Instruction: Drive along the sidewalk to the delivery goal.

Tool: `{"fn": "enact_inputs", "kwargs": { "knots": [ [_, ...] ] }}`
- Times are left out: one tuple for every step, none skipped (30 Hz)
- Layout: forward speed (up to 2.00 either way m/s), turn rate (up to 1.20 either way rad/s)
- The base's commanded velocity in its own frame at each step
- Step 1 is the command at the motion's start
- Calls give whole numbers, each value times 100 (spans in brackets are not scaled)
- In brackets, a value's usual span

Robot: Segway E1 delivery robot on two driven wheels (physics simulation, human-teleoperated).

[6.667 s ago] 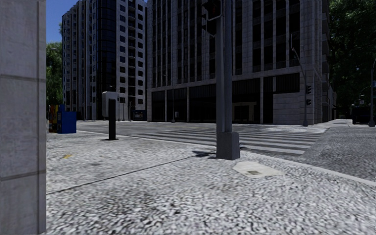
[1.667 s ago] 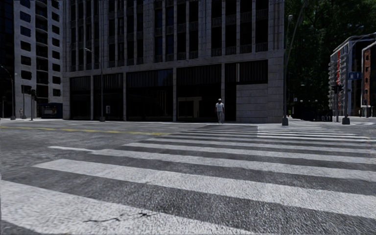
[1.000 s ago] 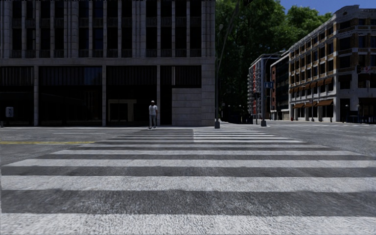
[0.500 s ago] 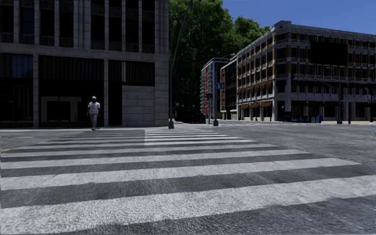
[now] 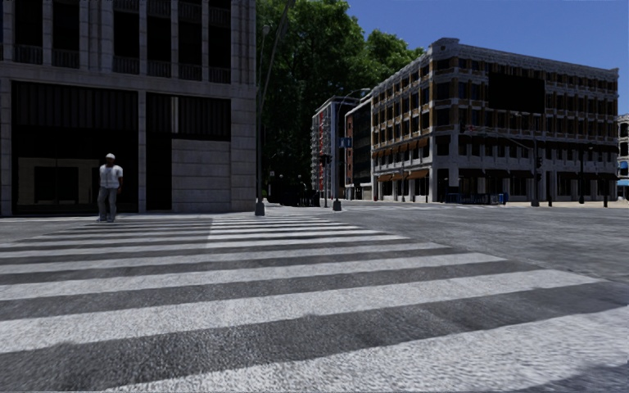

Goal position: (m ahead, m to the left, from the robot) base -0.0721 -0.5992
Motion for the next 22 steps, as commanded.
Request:
{"fn": "enact_inputs", "kwargs": {
  "knots": [
    [0, 0],
    [0, 0],
    [0, 0],
    [0, 0],
    [0, 0],
    [0, 0],
    [0, 0],
    [0, 0],
    [0, 0],
    [0, 0],
    [0, 0],
    [0, 0],
    [0, 0],
    [0, 0],
    [0, 0],
    [0, 0],
    [0, 0],
    [0, 0],
    [0, 0],
    [0, 0],
    [0, 0],
    [0, 0]
  ]
}}
